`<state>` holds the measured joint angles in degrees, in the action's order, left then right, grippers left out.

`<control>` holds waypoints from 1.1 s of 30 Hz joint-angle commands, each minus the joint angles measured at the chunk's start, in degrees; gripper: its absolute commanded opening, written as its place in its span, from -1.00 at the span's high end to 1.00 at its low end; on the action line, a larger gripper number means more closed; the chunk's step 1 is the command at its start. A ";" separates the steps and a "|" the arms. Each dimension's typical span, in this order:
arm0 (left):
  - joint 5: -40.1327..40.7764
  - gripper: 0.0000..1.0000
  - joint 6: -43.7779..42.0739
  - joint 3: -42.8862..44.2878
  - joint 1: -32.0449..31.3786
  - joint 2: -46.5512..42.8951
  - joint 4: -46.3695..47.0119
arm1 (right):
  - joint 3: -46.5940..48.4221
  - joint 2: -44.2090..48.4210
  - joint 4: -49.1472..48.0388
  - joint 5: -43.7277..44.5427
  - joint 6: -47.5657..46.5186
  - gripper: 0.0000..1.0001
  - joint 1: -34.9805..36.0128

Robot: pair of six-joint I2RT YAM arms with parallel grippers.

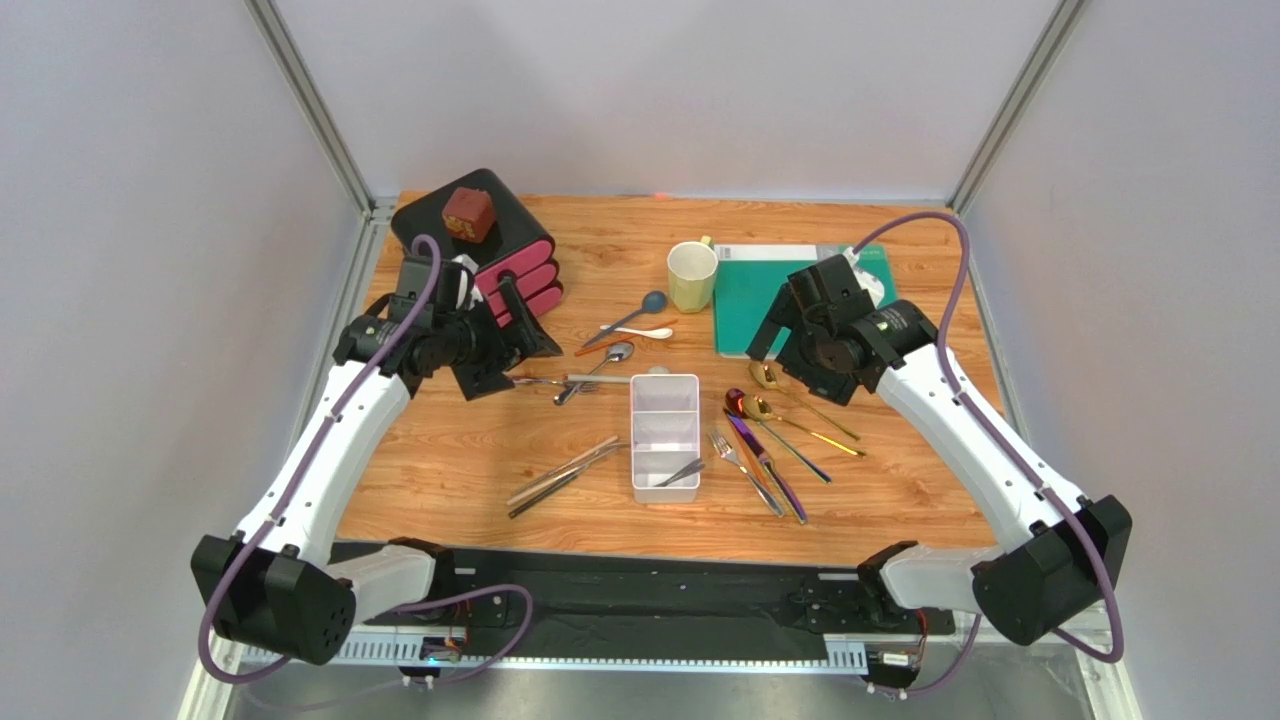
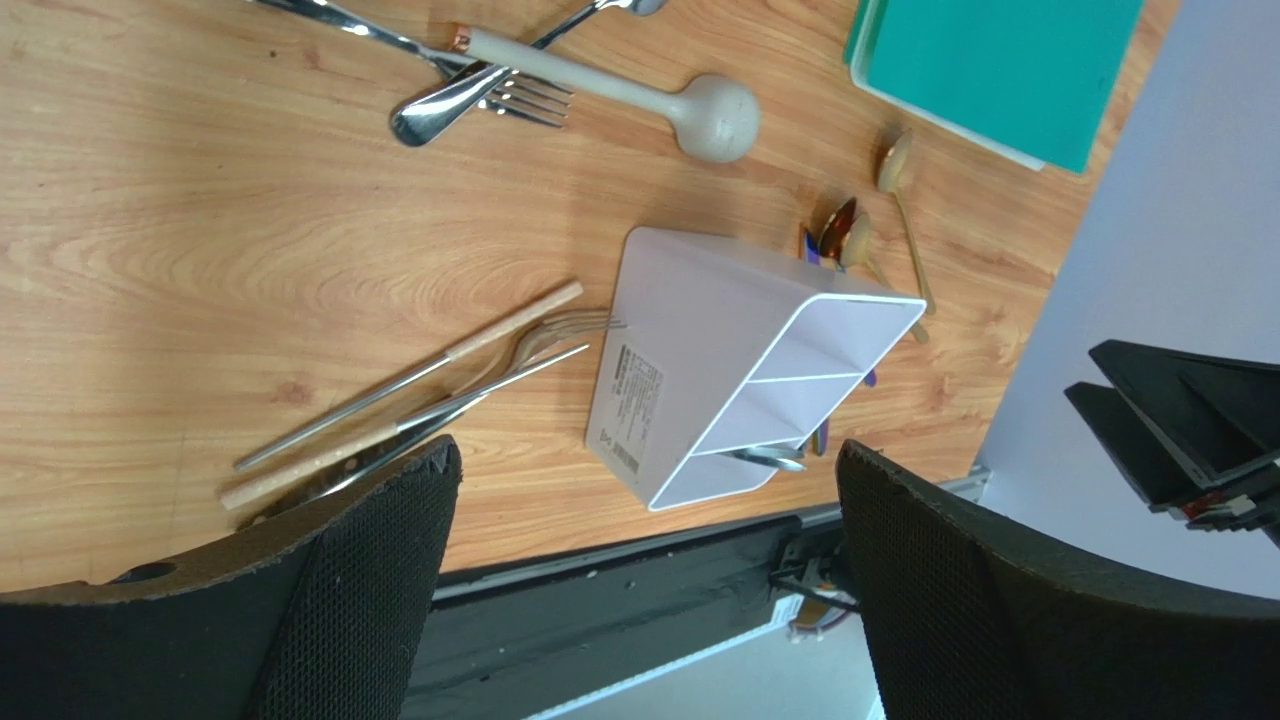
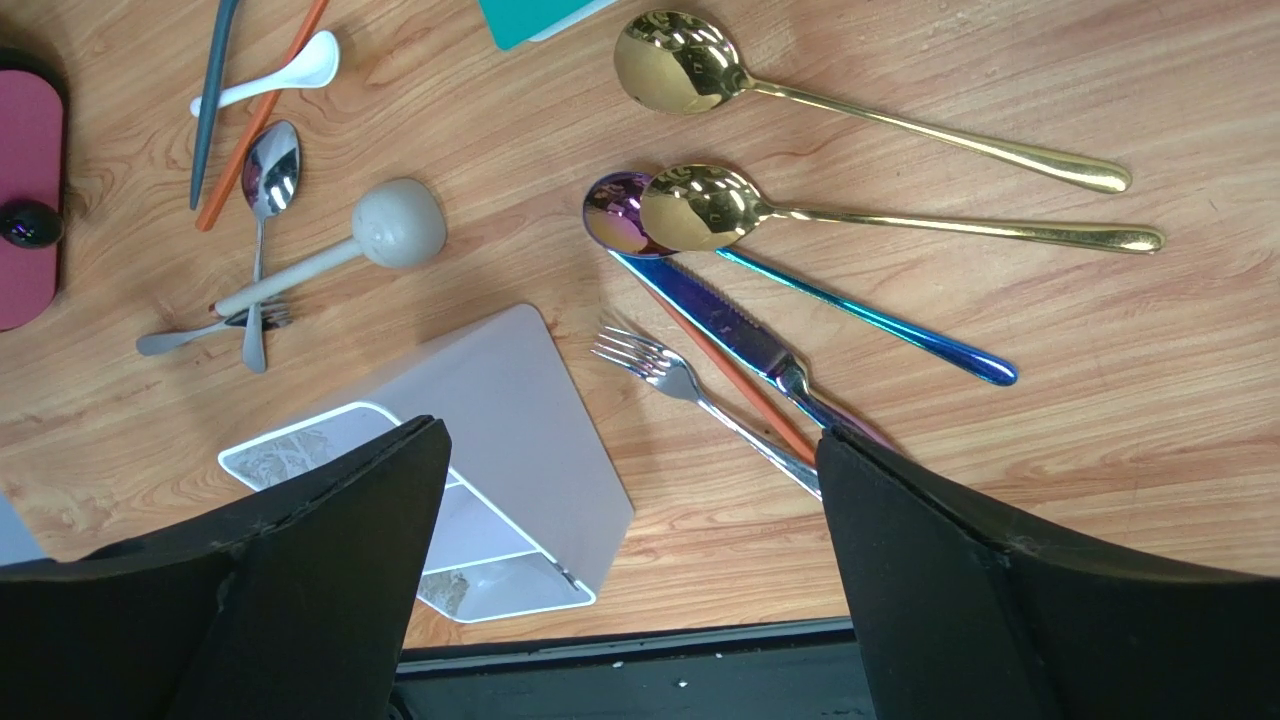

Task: Sort the eating utensils into containers
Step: Pick up the spoon from the center of the board.

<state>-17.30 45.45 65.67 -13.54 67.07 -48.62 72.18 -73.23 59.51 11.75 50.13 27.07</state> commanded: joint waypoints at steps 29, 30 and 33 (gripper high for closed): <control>0.61 -0.94 -3.27 3.42 1.06 -0.10 2.65 | -3.86 2.20 4.04 0.32 -3.55 -0.99 -14.39; -0.53 -0.93 -3.18 3.24 1.49 0.51 3.18 | -5.54 3.09 3.95 -1.10 -3.20 -0.94 -18.33; -2.20 -0.90 -2.74 3.06 1.59 2.53 3.44 | -10.12 3.54 2.72 -4.01 -5.38 -0.79 -20.21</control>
<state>-16.80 42.92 68.10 -12.51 67.61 -46.39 66.37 -71.72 60.97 12.01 45.87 9.39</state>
